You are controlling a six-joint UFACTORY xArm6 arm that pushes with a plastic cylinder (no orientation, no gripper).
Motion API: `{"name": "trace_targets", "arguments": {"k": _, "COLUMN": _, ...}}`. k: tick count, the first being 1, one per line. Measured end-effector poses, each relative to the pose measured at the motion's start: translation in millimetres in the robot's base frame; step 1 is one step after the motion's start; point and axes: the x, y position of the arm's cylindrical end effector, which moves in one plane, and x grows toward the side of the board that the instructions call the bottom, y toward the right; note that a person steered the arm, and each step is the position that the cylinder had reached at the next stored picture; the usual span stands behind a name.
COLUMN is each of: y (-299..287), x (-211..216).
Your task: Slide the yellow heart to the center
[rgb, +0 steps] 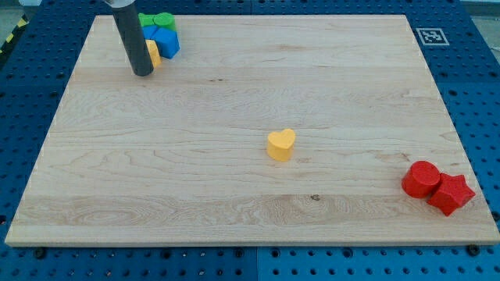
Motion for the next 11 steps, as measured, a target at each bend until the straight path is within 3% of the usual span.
{"name": "trace_targets", "arguments": {"k": 1, "y": 8.5, "x": 27.0}}
{"name": "trace_targets", "arguments": {"k": 4, "y": 84.7, "x": 174.5}}
{"name": "trace_targets", "arguments": {"k": 5, "y": 139.6, "x": 184.8}}
{"name": "trace_targets", "arguments": {"k": 7, "y": 224.6, "x": 147.9}}
{"name": "trace_targets", "arguments": {"k": 9, "y": 253.1, "x": 194.8}}
{"name": "trace_targets", "arguments": {"k": 10, "y": 275.2, "x": 149.2}}
{"name": "trace_targets", "arguments": {"k": 11, "y": 261.9, "x": 78.3}}
